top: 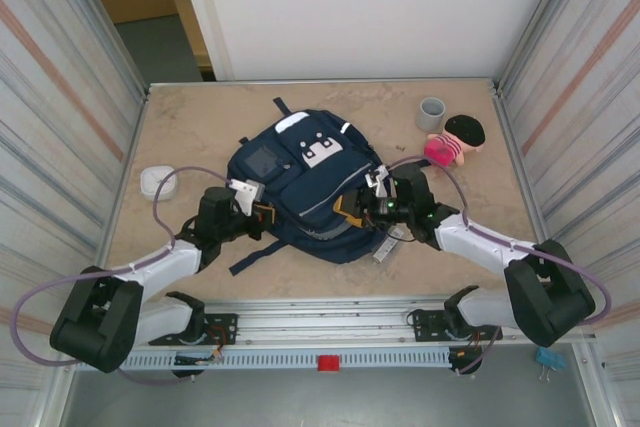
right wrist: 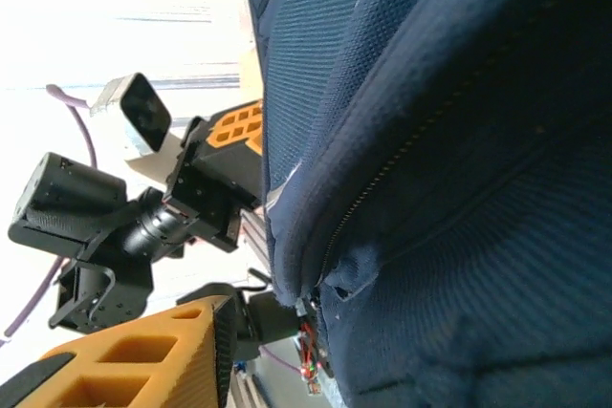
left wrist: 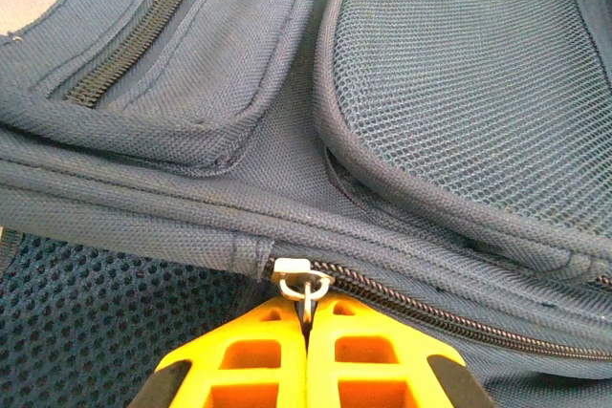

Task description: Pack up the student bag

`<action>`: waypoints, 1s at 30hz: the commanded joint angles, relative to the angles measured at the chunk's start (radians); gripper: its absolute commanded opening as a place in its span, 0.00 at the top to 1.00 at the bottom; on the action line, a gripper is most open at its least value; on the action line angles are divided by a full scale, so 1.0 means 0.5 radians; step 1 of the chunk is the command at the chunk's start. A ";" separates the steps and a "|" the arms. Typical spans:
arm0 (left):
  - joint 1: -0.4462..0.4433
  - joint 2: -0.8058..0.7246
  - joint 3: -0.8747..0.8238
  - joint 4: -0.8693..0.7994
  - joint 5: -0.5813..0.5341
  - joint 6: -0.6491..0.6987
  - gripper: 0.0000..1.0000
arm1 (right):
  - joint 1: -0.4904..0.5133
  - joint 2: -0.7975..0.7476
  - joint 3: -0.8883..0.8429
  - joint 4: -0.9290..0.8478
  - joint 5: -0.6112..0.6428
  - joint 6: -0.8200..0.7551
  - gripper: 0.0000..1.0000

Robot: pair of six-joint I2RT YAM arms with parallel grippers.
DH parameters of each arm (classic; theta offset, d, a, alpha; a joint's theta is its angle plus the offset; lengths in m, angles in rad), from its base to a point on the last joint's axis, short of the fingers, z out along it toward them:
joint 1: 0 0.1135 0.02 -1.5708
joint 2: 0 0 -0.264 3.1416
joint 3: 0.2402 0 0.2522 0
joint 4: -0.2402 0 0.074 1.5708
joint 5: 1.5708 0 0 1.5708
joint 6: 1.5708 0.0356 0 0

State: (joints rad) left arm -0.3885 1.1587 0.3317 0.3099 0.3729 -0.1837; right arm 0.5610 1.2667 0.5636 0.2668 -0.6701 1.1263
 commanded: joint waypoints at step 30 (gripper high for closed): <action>-0.253 -0.183 0.566 -1.163 -0.790 0.338 1.00 | -0.296 0.368 0.616 -0.449 -0.466 -0.506 1.00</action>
State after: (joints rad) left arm -0.5041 1.0595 0.5682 -0.2127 0.0883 -0.0689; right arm 0.4244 1.4265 0.8032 0.1249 -0.8169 0.9852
